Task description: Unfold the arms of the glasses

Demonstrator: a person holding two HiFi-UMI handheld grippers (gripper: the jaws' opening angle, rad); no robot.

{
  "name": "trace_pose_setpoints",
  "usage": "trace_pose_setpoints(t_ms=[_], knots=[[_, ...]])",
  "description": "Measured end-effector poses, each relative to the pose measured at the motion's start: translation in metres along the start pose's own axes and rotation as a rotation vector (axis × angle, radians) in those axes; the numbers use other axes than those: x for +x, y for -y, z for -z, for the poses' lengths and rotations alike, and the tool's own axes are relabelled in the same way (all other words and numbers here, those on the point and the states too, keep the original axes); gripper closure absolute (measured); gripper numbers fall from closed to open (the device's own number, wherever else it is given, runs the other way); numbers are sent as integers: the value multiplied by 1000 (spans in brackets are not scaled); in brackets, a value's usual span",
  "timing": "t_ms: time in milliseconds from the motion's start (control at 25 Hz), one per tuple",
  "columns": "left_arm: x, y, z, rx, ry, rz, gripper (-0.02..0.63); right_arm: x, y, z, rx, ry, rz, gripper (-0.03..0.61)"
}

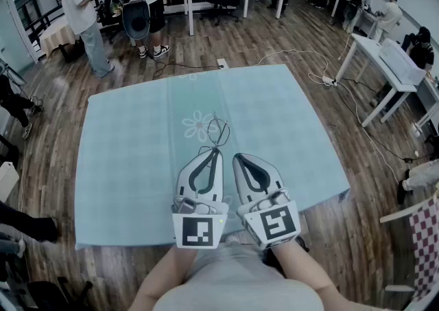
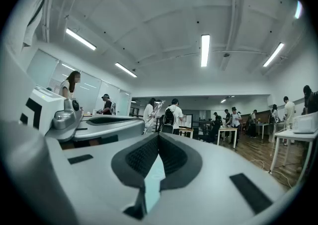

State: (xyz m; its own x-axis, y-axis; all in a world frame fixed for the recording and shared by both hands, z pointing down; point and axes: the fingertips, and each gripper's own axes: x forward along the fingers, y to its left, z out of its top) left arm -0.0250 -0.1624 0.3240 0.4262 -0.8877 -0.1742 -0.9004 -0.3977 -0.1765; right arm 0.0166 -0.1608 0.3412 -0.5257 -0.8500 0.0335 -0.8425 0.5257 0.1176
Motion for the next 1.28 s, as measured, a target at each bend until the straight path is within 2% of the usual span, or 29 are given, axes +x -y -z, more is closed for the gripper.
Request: trace_pose_setpoints(t_ms=[760,1160,1280], knots=[[1,0,4,-92,-4,8,603,1,2,6,26,25,-10,571],[5,-8,6,-208,-8,52,603,3,2,10,17,28,-28,571],[6,-12,6,-265,-4,68,603,2,3,10,17,32,-24,571]])
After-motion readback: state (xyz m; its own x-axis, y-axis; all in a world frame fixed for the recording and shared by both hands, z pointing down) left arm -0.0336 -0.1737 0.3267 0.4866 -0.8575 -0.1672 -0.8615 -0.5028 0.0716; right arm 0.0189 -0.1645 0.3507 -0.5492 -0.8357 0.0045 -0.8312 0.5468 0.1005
